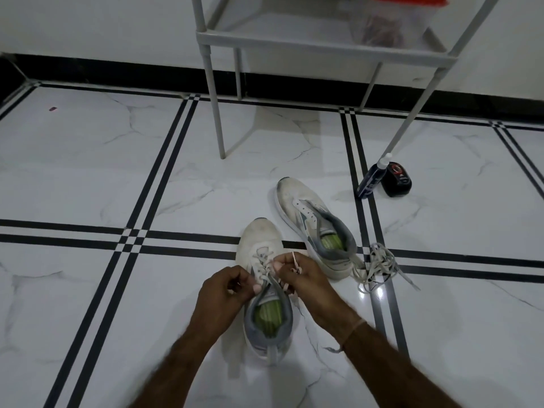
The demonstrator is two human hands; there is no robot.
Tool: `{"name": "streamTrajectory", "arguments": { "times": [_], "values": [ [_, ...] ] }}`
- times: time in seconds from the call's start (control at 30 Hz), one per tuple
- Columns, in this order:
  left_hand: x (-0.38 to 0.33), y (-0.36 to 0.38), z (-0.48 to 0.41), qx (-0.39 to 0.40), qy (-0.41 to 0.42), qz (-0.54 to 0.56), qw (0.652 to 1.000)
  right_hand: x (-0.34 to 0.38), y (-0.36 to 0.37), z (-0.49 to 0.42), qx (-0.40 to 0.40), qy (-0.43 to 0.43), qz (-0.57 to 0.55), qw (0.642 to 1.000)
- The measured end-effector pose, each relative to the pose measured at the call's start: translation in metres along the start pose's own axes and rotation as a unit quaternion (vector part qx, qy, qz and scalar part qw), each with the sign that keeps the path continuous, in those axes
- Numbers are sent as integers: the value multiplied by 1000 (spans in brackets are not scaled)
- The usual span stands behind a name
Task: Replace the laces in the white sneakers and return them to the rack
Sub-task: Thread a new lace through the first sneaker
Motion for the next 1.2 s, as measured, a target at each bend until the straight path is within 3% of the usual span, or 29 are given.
{"name": "streamTrajectory", "arguments": {
  "times": [0.13,0.3,0.4,0.5,0.6,0.7,0.83,0.93,0.97,1.03,1.13,1.2],
  "values": [
    [-2,-1,-3,-14,15,-11,1000,6,-4,-3,24,-56,77,995],
    [15,0,0,-19,-89,49,995,9,-6,-11,51,-141,196,969],
    [17,-1,1,-29,-105,61,992,9,-7,-8,58,-199,233,950],
    [14,-5,3,-38,-151,167,974,14,-11,-4,25,-282,260,923],
    [20,-8,5,-53,-193,238,950,15,-18,-6,-30,-289,282,914],
    [19,-12,4,-103,-130,186,968,21,-15,-8,-49,-293,322,899],
    [2,-32,10,-220,-80,-22,972,46,-13,0,-92,-331,364,866],
    [2,-21,21,-172,-148,-90,970,63,-17,24,-201,-400,423,788],
    [4,-15,22,-157,-165,-78,971,60,-17,30,-220,-400,428,780],
    [7,-6,17,-139,-178,-43,973,46,-21,27,-208,-319,432,818],
    [14,2,6,-127,-185,33,974,10,-17,7,-123,-122,363,915],
    [11,1,2,-132,-161,59,976,7,-12,0,-106,-92,275,951]
  ]
}}
Point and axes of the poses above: each hand's wrist, its own z-axis away from the middle knuckle, its own y-axis out of the palm, x = y × z, the point moved 9 cm from there along -z, towards the middle knuckle, and after that the axes turned 11 degrees about -x, right-handed, at the moved point
